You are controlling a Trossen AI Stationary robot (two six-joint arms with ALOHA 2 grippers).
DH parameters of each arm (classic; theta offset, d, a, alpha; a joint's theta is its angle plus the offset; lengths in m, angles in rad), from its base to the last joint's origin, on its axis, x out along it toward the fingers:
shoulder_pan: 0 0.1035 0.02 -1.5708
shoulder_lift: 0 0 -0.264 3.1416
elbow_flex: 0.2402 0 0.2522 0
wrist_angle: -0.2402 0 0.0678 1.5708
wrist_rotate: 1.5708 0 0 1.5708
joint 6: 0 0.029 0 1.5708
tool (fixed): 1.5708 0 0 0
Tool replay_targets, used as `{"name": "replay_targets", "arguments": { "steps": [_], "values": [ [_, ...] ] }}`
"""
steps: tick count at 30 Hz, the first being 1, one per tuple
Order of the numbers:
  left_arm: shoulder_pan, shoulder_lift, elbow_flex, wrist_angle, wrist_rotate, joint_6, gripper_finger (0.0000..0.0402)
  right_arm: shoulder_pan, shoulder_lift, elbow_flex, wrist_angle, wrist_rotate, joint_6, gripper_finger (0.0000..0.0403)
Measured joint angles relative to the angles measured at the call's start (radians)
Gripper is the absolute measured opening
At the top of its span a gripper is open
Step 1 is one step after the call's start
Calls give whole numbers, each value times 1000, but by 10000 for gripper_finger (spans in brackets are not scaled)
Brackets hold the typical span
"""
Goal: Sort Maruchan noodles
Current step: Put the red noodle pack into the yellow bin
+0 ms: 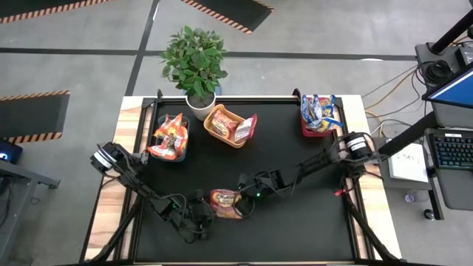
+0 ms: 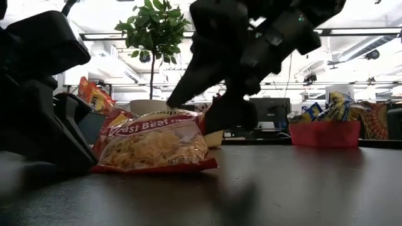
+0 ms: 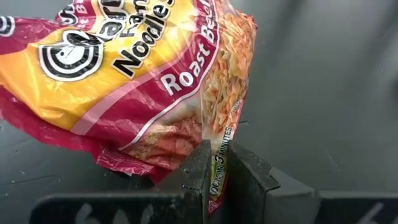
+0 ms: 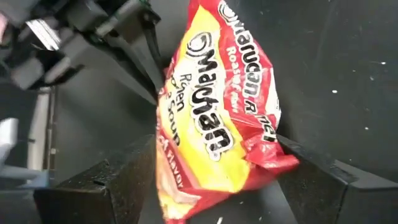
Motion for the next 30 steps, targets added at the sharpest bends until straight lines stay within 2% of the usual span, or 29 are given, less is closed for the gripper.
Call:
{"name": "replay_targets", "arguments": {
  "steps": [5,8,18,23,26,30],
  "values": [
    [-2,1,0,0,-7,1,37,0,56,39,4,0,-46,287],
    [-4,2,0,0,-11,2,37,0,70,56,11,0,-59,265],
    [-11,2,0,0,-15,4,37,0,85,64,26,-3,-80,120],
    [-36,0,0,-7,-39,4,37,0,74,64,26,-6,-96,63],
    [-55,-9,-1,-16,-55,9,37,0,70,63,22,-6,-104,46],
    [-72,-36,-2,-24,-72,29,37,0,51,63,18,-2,-124,45]
  ]
}}
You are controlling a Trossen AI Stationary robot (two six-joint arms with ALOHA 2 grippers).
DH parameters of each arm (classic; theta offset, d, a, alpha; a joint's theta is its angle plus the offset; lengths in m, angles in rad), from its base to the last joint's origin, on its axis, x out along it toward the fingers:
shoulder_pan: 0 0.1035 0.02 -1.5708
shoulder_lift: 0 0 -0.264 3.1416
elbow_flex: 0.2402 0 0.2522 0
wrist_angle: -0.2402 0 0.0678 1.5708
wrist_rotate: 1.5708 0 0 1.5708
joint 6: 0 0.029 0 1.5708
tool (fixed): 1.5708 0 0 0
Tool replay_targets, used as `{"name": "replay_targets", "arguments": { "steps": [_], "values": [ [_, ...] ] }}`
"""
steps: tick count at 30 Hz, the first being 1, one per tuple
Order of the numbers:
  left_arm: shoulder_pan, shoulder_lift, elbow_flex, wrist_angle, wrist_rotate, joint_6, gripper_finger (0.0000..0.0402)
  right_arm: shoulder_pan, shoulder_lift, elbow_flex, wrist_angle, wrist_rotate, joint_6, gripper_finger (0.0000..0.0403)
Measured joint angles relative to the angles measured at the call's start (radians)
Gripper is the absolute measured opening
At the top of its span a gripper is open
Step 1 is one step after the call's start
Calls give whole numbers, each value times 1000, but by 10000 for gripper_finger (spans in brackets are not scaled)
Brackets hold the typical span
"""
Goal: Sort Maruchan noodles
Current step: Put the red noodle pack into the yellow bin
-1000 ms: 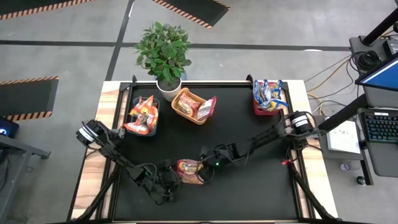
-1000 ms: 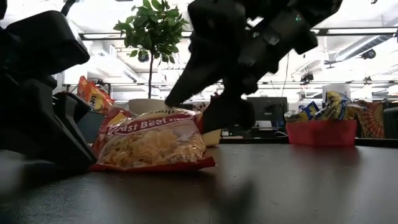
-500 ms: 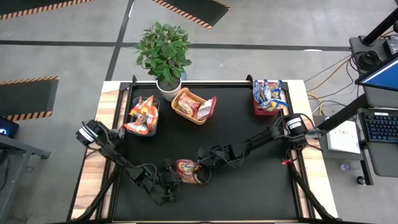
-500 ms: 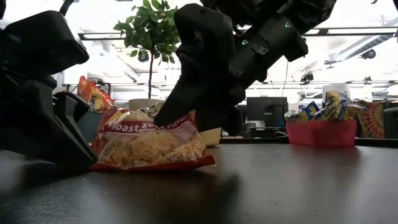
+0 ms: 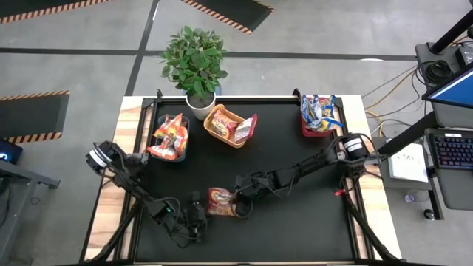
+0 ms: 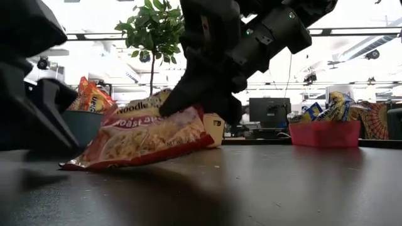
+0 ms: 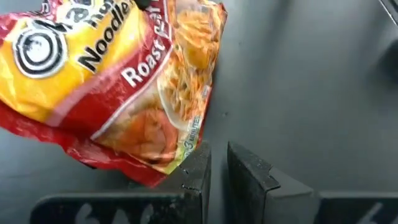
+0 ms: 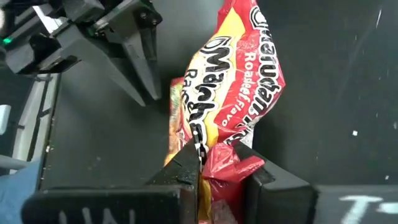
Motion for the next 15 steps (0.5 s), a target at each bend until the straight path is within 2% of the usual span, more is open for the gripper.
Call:
{"name": "replay_targets", "arguments": {
  "steps": [7,10,15],
  "values": [
    [-13,-89,0,-38,-51,99,37,-15,-75,0,-47,18,-92,44],
    [-24,-132,0,-37,-106,183,37,-44,-138,3,-97,91,-167,44],
    [-38,-205,-1,-34,-255,312,37,-111,-233,63,-187,253,-340,44]
  ]
}}
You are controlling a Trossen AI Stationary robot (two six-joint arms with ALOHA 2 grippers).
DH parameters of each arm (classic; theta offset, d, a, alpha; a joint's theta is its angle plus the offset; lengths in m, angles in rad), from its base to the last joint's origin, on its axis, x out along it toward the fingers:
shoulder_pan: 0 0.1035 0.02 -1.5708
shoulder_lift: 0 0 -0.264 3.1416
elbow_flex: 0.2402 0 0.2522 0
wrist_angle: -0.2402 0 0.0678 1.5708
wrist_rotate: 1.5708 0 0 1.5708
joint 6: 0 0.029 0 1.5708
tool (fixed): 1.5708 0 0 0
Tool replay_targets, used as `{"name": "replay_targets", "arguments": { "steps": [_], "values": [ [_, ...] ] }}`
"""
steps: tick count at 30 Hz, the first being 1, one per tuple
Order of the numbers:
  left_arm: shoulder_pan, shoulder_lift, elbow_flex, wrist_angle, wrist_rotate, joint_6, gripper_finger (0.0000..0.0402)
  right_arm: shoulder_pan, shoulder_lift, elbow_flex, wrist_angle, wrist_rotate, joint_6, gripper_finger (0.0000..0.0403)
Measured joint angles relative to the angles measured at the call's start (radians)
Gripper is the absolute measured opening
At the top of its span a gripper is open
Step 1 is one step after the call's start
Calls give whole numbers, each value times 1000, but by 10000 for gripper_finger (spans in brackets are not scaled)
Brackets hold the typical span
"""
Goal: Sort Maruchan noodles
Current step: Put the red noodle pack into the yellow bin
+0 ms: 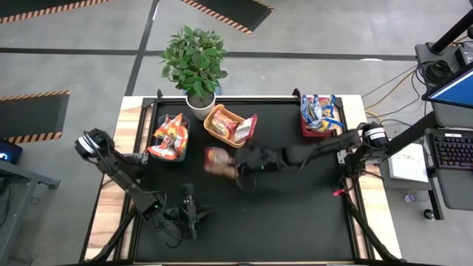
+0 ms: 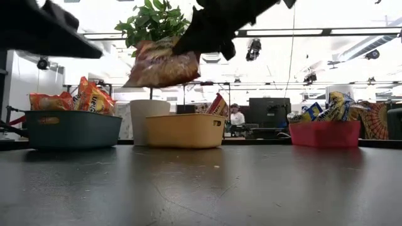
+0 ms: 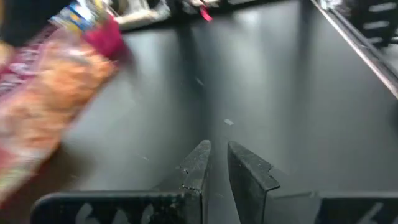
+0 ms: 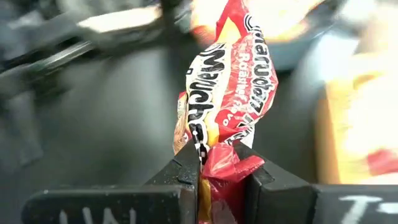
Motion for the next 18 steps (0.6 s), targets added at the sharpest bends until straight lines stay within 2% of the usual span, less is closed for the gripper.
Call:
{"name": "replay_targets", "arguments": {
  "steps": [4,9,13,18],
  "values": [
    [0,-37,0,-2,-86,72,37,-91,-19,55,-52,128,-118,44],
    [0,-55,0,-6,-142,91,37,-229,9,87,-21,152,-164,44],
    [0,-55,0,-10,-142,90,37,-334,57,88,14,135,-124,44],
    [0,-57,0,-12,-168,104,37,-414,127,88,59,6,-81,44]
  ]
}}
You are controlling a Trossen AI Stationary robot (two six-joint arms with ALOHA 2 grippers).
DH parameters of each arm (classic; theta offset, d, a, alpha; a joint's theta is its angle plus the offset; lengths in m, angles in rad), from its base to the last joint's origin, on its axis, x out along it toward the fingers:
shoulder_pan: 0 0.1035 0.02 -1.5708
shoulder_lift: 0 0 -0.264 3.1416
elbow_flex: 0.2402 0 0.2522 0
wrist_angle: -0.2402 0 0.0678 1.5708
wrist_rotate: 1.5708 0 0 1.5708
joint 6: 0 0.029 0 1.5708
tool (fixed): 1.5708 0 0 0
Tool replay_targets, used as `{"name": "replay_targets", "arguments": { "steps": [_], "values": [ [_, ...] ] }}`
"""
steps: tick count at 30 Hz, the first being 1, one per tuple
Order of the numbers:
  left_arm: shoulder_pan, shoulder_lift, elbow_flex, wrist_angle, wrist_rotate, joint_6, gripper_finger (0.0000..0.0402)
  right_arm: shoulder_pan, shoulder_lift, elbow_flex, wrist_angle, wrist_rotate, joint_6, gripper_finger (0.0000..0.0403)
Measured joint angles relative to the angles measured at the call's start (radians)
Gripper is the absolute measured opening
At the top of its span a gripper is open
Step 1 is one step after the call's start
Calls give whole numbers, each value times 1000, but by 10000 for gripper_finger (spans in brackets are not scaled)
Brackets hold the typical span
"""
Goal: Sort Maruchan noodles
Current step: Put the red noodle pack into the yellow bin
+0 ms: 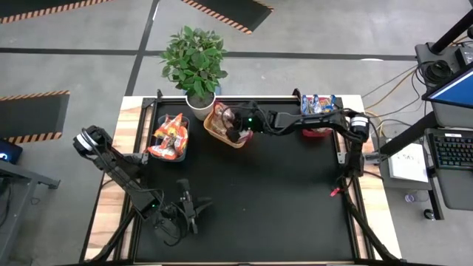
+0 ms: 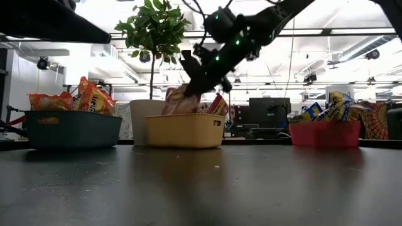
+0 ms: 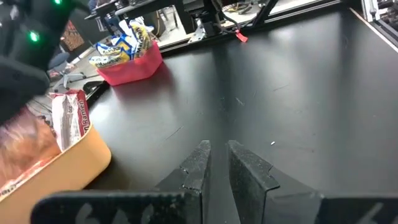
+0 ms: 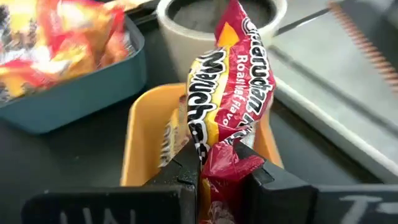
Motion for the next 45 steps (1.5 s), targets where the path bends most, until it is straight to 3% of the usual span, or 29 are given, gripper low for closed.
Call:
{"name": "replay_targets", "arguments": {
  "steps": [3,13,25,32,37,45],
  "values": [
    [-1,-8,0,-15,-9,13,37,-13,32,1,17,-45,16,44],
    [-1,-118,0,-102,-19,39,37,-15,45,10,23,-46,31,48],
    [-1,-330,0,-189,-72,110,37,-33,39,40,-162,42,47,162],
    [-1,-413,2,-190,-167,181,37,-36,31,113,-203,73,-5,193],
    [-1,-425,2,-190,-175,189,37,-45,41,130,-125,93,-68,170],
    [2,-419,3,-193,-176,186,37,-65,175,126,28,89,-124,77]
  ]
}}
